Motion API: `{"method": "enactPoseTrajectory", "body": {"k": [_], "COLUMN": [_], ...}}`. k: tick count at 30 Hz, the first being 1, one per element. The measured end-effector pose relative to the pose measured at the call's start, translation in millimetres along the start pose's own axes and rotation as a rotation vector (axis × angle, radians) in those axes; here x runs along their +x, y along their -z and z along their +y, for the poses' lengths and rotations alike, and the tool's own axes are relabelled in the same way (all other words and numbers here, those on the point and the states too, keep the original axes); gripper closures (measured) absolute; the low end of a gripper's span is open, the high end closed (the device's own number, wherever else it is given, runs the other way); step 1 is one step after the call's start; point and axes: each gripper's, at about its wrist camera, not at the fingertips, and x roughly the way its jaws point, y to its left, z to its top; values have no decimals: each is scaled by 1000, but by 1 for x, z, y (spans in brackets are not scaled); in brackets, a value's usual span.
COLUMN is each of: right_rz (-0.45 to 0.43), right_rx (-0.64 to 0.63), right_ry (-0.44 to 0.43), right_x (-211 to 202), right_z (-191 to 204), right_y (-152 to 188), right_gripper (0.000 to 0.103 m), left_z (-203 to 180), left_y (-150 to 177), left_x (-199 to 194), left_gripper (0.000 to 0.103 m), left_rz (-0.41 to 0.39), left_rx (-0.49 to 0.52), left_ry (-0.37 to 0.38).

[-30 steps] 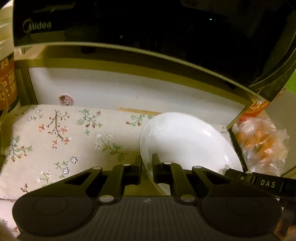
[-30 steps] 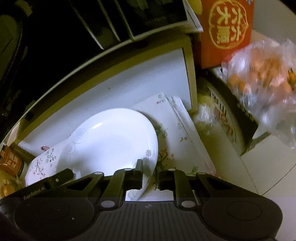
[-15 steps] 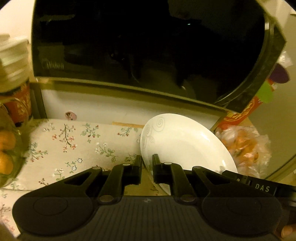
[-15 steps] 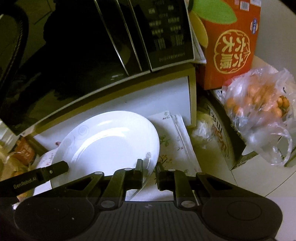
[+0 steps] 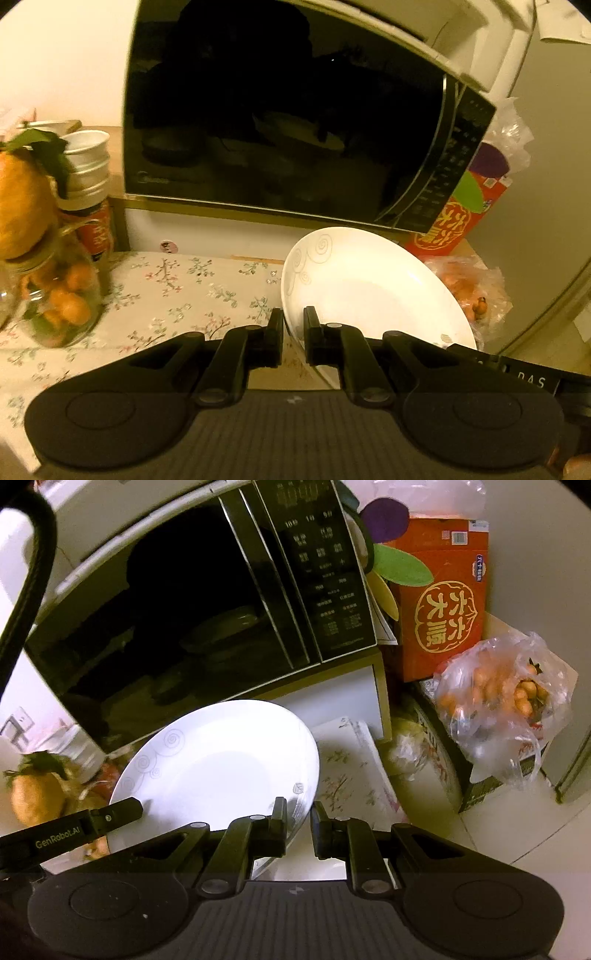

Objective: Organize plates and bowls
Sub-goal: 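Close both grippers on the white plate and lift it, then carry the held white plate with both grippers over the white plate stack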

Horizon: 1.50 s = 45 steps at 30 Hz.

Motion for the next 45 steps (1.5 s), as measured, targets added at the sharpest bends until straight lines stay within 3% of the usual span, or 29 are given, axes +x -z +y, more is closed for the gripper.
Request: {"method": "enactPoseTrajectory", "body": {"k": [20,34,45], "right_rz": [-21,74,77], "right_rx": [-11,-120,-150], "right_ry": [-107,-163,-194], "right_x": [-94,-103,-107], "right_z": [25,75,97], "right_y": [76,144,160], "right_gripper": [90,90,90], "left_z": [13,74,90], "left_y": [65,114,128], "left_x": [-109,-154,-171], "left_gripper": [95,95,94], "left_rz": [-34,0,-10], "left_rx": [-30,-98,-118], "left_ry": [-75,-157,-161]}}
